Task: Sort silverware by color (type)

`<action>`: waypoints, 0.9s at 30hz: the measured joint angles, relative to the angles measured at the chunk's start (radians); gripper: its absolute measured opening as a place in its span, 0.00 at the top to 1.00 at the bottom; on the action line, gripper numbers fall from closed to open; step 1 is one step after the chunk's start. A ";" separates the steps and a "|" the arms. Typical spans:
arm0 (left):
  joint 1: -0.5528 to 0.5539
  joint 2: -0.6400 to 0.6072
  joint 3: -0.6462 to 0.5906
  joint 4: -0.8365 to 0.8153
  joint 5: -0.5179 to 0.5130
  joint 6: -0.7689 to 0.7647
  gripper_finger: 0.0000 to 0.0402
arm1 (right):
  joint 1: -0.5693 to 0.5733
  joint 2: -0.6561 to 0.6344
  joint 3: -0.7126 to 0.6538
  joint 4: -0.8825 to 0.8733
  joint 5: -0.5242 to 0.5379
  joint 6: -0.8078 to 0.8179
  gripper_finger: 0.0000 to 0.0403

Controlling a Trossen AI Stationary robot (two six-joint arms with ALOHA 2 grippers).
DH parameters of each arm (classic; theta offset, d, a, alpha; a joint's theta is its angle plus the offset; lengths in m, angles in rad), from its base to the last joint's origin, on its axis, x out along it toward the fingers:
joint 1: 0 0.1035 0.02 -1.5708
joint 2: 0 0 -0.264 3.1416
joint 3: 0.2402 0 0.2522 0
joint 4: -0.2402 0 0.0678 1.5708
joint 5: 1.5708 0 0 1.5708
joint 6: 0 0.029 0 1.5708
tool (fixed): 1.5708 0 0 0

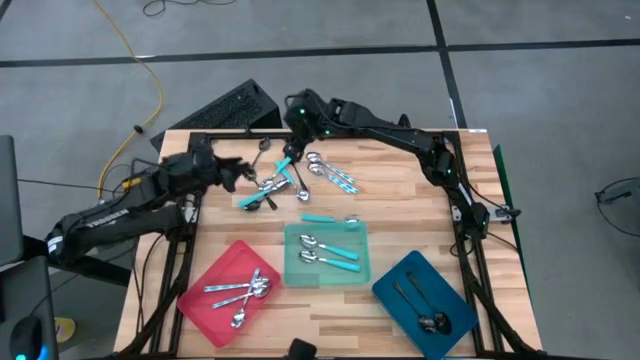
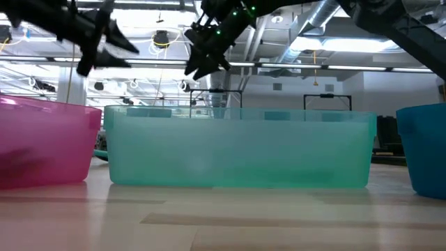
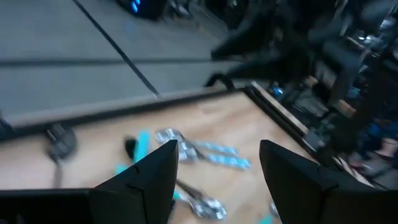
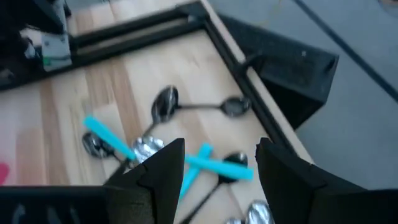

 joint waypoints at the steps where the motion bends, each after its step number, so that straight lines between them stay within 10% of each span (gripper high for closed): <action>1: 0.002 0.000 0.034 -0.025 -0.019 0.023 0.47 | 0.000 0.000 0.000 0.016 0.000 0.000 0.46; 27: 0.004 0.000 0.204 -0.226 -0.139 0.111 0.47 | 0.097 0.268 0.002 -0.020 0.013 0.049 0.46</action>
